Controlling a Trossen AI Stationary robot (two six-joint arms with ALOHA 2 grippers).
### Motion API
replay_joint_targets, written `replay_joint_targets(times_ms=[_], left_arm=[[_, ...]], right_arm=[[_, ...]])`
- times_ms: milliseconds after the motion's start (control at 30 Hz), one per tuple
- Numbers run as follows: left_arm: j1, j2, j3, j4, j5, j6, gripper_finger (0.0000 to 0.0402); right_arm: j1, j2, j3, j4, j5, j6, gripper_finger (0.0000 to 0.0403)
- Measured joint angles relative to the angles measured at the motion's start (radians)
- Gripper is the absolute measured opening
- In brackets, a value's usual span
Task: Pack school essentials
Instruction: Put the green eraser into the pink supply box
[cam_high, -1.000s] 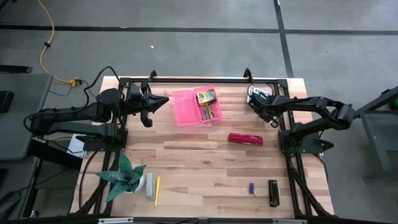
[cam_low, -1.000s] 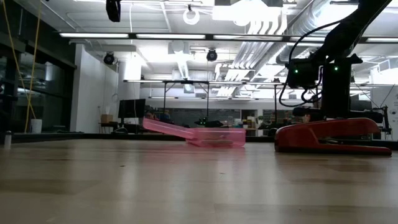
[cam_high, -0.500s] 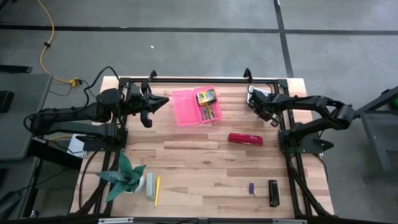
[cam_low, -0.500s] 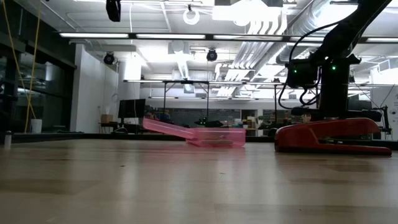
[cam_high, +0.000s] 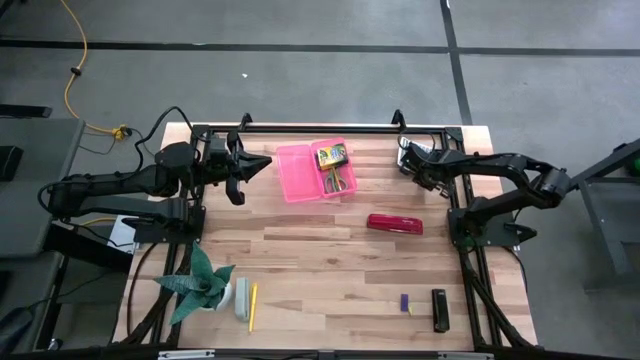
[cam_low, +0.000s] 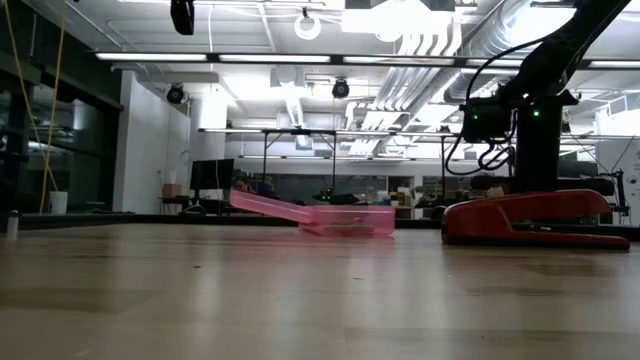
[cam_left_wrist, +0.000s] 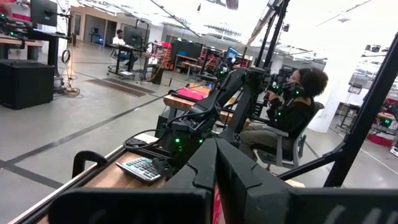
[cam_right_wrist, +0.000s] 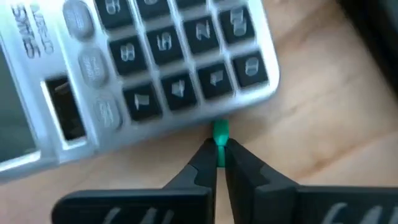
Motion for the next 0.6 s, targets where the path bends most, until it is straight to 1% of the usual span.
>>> replay_joint_targets(times_ms=[67, 167, 300, 400, 467, 533, 600], left_arm=[[0.0, 0.0, 0.0, 0.0, 0.0, 0.0, 0.0], [0.0, 0.0, 0.0, 0.0, 0.0, 0.0, 0.0], [0.0, -0.002, 0.0, 0.0, -0.001, -0.006, 0.0], [0.0, -0.003, 0.0, 0.0, -0.006, -0.025, 0.0], [0.0, -0.003, 0.0, -0.001, -0.007, -0.027, 0.0], [0.0, -0.003, 0.0, -0.004, -0.007, -0.029, 0.0], [0.0, -0.003, 0.0, -0.012, -0.009, -0.045, 0.0]], right_arm=[[-0.002, 0.001, -0.001, -0.001, 0.02, -0.03, 0.0006], [0.012, -0.017, -0.001, -0.017, 0.018, -0.093, 0.0005], [0.089, -0.101, -0.001, -0.069, 0.007, -0.237, 0.0002], [0.212, -0.208, -0.001, -0.094, -0.022, -0.348, 0.0001], [0.319, -0.289, -0.001, -0.058, -0.027, -0.412, 0.0001], [0.429, -0.364, -0.001, 0.023, -0.02, -0.463, 0.0001], [0.522, -0.422, -0.001, 0.153, -0.001, -0.552, 0.0001]])
